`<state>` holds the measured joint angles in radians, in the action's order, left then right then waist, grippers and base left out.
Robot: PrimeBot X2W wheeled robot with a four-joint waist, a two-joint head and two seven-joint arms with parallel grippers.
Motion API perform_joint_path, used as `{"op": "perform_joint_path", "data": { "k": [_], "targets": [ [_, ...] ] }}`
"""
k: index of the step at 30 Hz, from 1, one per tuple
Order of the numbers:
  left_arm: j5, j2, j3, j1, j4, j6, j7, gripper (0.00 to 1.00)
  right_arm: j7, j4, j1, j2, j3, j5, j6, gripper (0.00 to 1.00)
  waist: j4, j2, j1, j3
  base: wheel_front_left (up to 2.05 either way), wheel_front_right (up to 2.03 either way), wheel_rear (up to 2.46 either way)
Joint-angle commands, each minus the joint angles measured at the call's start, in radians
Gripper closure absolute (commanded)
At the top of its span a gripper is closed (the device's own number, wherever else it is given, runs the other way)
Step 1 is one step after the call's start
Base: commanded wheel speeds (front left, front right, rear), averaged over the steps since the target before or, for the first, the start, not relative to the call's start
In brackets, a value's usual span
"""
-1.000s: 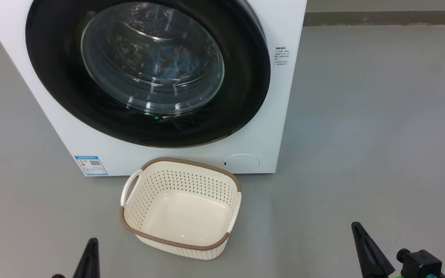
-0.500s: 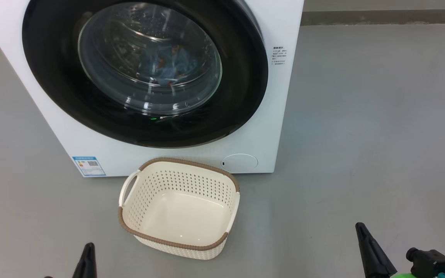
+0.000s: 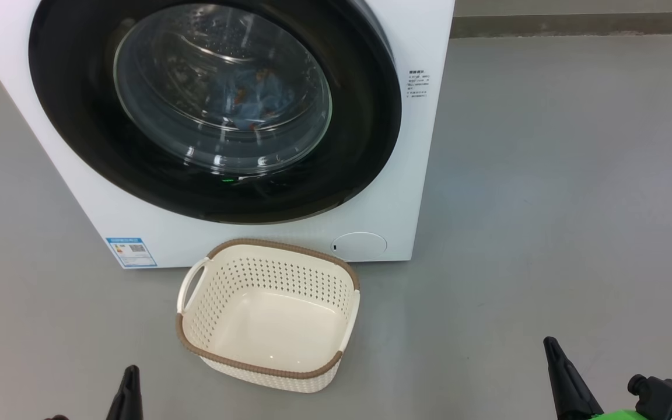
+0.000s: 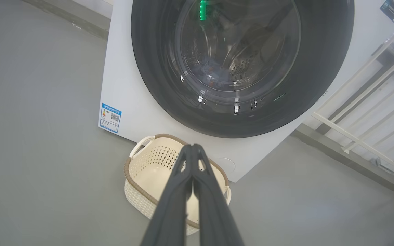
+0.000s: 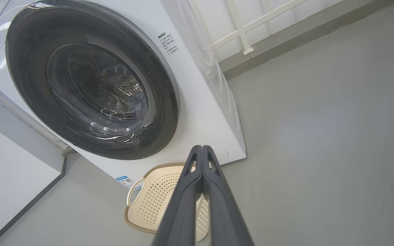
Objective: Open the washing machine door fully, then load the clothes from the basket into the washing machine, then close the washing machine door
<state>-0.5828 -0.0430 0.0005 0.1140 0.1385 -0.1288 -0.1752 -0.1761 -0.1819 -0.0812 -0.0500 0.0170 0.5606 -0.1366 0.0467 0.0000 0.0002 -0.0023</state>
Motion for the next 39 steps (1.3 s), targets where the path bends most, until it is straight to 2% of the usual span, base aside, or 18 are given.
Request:
{"op": "perform_joint_path", "data": {
  "k": [1, 39],
  "targets": [
    [-0.025, -0.018, 0.012, -0.049, -0.017, -0.001, 0.004, 1.00, 0.003, 0.020, 0.046, -0.012, 0.001, 0.027, 0.002, 1.00, -0.001, 0.0000, -0.0002, 0.000, 0.00, 0.00, 0.00],
    [-0.470, -0.026, 0.038, -0.122, 0.034, -0.001, 0.112, 1.00, 0.112, -0.015, 0.106, -0.020, 0.025, 0.480, 0.003, 1.00, -0.020, 0.0000, -0.0002, 0.002, 0.00, 0.00, 0.00]
  ]
}}
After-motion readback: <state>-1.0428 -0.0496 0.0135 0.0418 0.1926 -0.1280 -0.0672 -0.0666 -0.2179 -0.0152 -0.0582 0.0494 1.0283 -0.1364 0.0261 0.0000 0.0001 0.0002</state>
